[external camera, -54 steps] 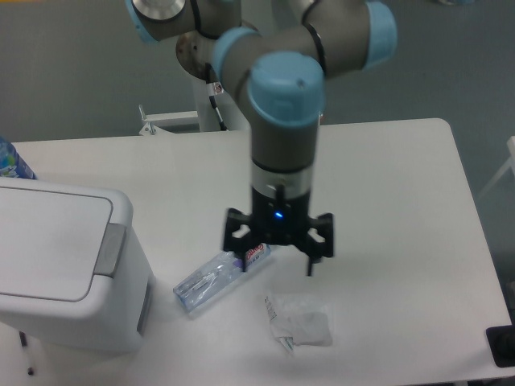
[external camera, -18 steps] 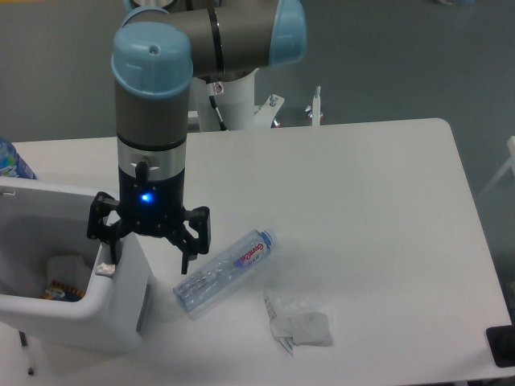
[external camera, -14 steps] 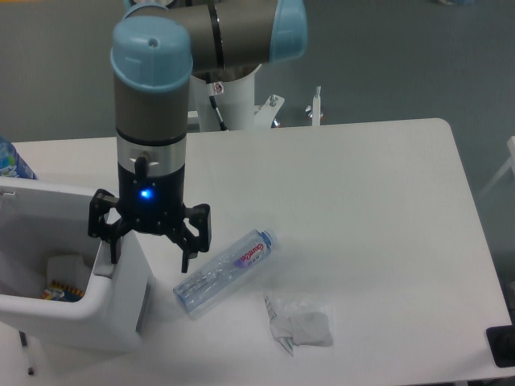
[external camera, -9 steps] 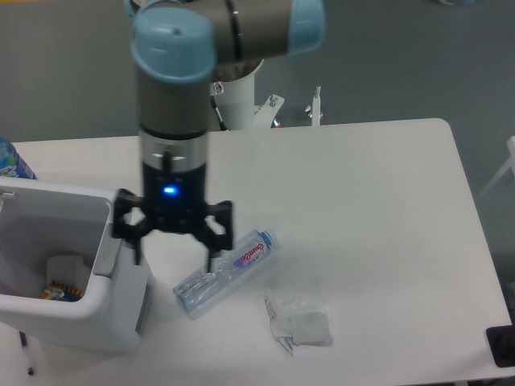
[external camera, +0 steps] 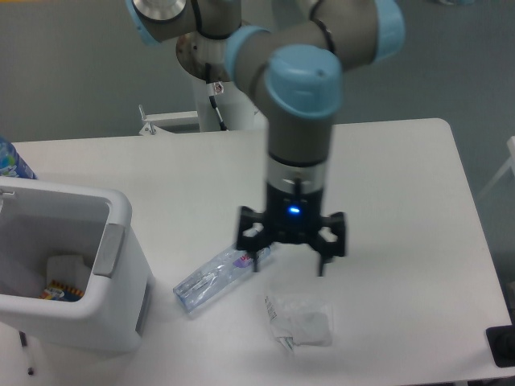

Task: Open the trash can
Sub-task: 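Withdraw the gripper from the opened bin back over the table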

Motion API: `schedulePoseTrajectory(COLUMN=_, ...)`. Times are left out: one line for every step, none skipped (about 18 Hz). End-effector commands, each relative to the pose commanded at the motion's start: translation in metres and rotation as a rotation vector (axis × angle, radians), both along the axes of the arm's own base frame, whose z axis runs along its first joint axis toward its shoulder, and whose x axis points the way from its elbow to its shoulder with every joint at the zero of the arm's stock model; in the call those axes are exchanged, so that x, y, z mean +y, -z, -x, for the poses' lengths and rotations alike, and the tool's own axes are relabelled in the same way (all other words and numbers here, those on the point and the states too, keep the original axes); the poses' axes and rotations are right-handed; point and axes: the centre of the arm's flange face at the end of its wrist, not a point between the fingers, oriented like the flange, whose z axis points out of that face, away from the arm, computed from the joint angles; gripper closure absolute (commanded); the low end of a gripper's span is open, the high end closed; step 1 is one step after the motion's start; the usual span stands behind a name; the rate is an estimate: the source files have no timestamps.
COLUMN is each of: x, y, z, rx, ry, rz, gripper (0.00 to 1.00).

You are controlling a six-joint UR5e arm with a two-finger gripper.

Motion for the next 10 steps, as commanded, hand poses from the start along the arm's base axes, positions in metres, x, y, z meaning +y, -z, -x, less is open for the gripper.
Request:
schedulePoseTrajectory(x=-0.002, y=0.010, z=0.002, rx=0.005, ry=0.029, rz=0.028, gripper=0.00)
schedulePoseTrajectory(x=-0.005, y=0.016, z=0.005, rx=0.025, ry=0.070, rz=0.067, gripper=0.00)
schedulePoseTrajectory(x=-0.008, y=0.024, z=0.008, rx=0.037, ry=0.132, rz=0.135, gripper=0.00)
schedulePoseTrajectory(x=-0.012, y=0.027, z=0.010, rx=0.049, ry=0.195, rz=0.198, gripper=0.00)
schedulePoseTrajectory(x=-0.015, y=0.028, z=0.010, rx=0.047, ry=0.238, rz=0.234, gripper=0.00)
schedulePoseTrajectory(x=-0.015, y=0.029, z=0.010, rx=0.041, ry=0.260, rz=0.244, gripper=0.00)
schedulePoseTrajectory(x=-0.016, y=0.032, z=0.008, rx=0.036, ry=0.265, rz=0.248, gripper=0.00)
schedulePoseTrajectory(x=-0.017, y=0.034, z=0.008, rx=0.033, ry=0.266, rz=0.252, gripper=0.00)
schedulePoseTrajectory(x=-0.018, y=0.036, z=0.007, rx=0.028, ry=0.266, rz=0.252, gripper=0.00)
schedulePoseTrajectory(x=-0.018, y=0.037, z=0.006, rx=0.026, ry=0.267, rz=0.254, gripper=0.00)
